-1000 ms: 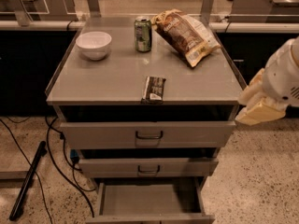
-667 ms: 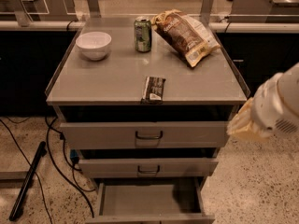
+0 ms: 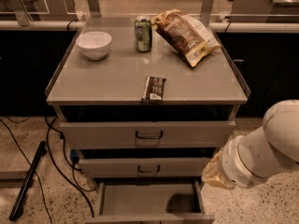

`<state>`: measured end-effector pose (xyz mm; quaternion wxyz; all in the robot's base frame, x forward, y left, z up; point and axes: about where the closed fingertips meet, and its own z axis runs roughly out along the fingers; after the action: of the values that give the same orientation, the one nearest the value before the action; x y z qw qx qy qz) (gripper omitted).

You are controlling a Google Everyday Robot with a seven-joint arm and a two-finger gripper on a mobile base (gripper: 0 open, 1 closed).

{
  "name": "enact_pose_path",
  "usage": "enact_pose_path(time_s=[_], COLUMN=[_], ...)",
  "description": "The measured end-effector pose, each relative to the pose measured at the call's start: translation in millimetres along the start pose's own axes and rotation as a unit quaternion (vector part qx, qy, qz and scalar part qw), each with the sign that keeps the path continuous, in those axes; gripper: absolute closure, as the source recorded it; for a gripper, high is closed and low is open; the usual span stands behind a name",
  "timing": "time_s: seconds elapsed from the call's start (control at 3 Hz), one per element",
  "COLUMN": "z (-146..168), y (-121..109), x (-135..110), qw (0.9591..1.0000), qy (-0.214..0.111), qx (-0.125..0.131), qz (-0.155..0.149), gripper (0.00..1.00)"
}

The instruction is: Close bottom drawer

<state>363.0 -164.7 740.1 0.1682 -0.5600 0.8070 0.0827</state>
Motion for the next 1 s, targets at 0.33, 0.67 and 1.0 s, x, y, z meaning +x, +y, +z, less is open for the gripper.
enact_pose_path(time_s=[0.33, 0.67, 1.0], z=[0, 59, 120], y=[0, 4, 8], x=[0, 39, 79], qw=[1.0000, 0.9998, 0.9996], qy=[0.000, 0.020, 0.027], qx=[0.000, -0.002, -0.002], qz=[0.000, -0.002, -0.007], gripper=[1.00, 1.00, 1.00])
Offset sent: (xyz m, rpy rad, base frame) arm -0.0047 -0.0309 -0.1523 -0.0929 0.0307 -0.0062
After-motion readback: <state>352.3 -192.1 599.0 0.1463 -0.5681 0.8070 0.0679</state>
